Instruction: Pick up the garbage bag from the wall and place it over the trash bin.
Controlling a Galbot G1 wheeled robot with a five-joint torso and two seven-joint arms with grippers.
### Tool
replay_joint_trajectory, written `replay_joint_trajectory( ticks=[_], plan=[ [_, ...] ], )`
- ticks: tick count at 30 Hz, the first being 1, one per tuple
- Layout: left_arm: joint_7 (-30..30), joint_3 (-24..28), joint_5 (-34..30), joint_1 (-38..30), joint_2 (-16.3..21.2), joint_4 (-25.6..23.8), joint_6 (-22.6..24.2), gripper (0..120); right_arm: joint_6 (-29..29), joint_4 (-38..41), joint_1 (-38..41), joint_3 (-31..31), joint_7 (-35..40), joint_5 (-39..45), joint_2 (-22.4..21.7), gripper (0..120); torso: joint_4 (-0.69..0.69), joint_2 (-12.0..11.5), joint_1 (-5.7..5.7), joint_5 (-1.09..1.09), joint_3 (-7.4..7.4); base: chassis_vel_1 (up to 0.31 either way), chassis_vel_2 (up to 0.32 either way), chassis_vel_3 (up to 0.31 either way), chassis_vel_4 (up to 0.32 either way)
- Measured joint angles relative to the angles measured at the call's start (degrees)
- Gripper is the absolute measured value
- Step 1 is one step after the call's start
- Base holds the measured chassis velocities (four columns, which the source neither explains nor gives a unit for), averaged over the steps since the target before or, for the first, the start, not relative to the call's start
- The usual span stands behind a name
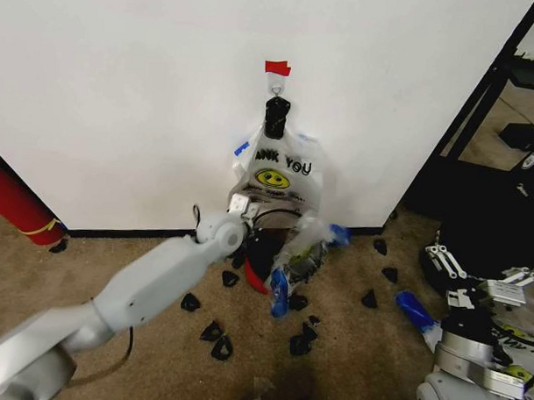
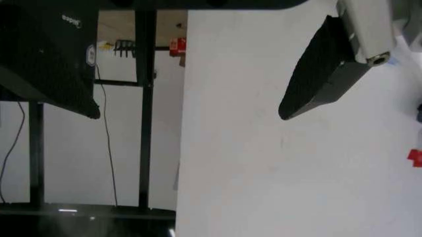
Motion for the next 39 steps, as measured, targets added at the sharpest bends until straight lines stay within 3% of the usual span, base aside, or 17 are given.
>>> replay_joint_trajectory(
  ticks=[3, 9, 15, 21, 27, 31, 39],
  plan=[
    [-9.99, -4.38, -6.42, 5.11, 0.11, -7.84, -2.6, 0, 0.42, -0.24, -0.2, -0.31, -0.22, -0.56, -0.09, 100, -0.02, 0.0, 0.0, 0.0, -0.01, 0.0, 0.0, 0.0, 0.0],
    [-15.64, -13.2, -6.24, 16.28, -3.24, -13.74, -8.58, 0, 1.79, -1.25, -0.86, -0.95, -0.33, -2.19, 0.79, 100, -0.02, 0.0, -0.01, 0.01, -0.02, 0.0, 0.0, 0.0, 0.0],
    [-15.38, -18.25, -1.63, 24.6, -7.55, -13.88, -10.36, 0, 2.05, -1.78, -0.92, -1.49, -1.36, -3.11, 1.54, 100, -0.02, 0.0, -0.01, 0.0, -0.01, 0.0, 0.0, 0.0, 0.0],
    [-12.57, -18.98, 4.22, 27.63, -10.0, -12.5, -10.95, 0, 1.92, -1.97, -0.34, -1.99, -2.65, -3.67, 2.36, 100, -0.02, 0.0, -0.01, 0.01, -0.01, 0.0, 0.0, 0.0, 0.0],
    [-4.99, -18.7, 14.32, 30.89, -12.14, -11.5, -12.74, 0, 2.45, -2.58, -0.47, -1.89, -2.79, -3.59, 2.11, 100, -0.01, 0.01, -0.01, 0.02, -0.02, 0.0, 0.0, 0.0, 0.0],
    [-4.81, -18.36, 16.57, 31.51, -12.92, -11.71, -12.74, 0, 2.94, -2.62, -0.82, -1.41, -2.63, -3.11, 1.49, 100, -0.02, 0.01, -0.01, 0.02, -0.01, 0.0, 0.0, 0.0, 0.0],
    [-5.08, -18.49, 17.43, 31.6, -12.09, -15.56, -10.81, 26, 4.29, -3.02, -1.71, -1.22, -2.28, -2.82, 1.36, 100, -0.03, -0.01, 0.0, 0.0, 0.0, 0.0, 0.0, 0.0, 0.0]
  ],
)
